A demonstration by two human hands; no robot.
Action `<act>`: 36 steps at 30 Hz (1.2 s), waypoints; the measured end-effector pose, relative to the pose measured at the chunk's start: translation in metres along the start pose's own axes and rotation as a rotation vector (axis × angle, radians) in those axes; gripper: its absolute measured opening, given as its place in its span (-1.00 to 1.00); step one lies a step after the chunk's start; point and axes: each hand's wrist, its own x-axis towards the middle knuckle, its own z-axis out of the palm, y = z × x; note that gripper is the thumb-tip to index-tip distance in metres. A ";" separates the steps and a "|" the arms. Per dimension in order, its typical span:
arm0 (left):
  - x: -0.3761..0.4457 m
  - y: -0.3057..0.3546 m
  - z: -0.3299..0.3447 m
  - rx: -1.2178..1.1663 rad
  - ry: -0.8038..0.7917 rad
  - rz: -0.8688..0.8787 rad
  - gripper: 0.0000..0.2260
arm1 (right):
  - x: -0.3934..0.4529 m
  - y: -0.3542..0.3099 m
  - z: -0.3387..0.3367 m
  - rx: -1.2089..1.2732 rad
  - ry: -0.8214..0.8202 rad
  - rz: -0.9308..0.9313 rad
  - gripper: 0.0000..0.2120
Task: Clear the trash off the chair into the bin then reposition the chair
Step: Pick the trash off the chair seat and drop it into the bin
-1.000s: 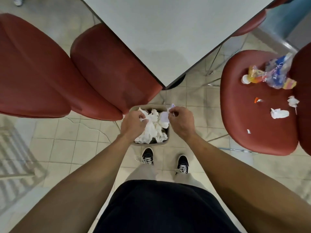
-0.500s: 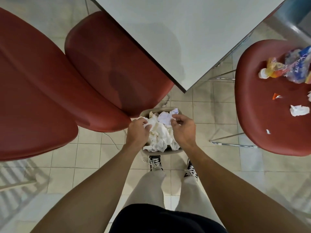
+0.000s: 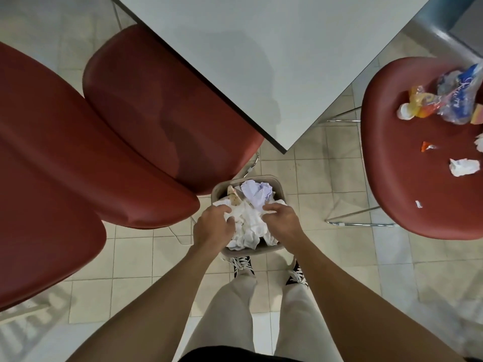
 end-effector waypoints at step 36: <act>-0.102 0.362 0.053 0.070 0.125 0.510 -0.73 | -0.079 0.028 -0.382 -0.174 0.363 -0.415 -0.53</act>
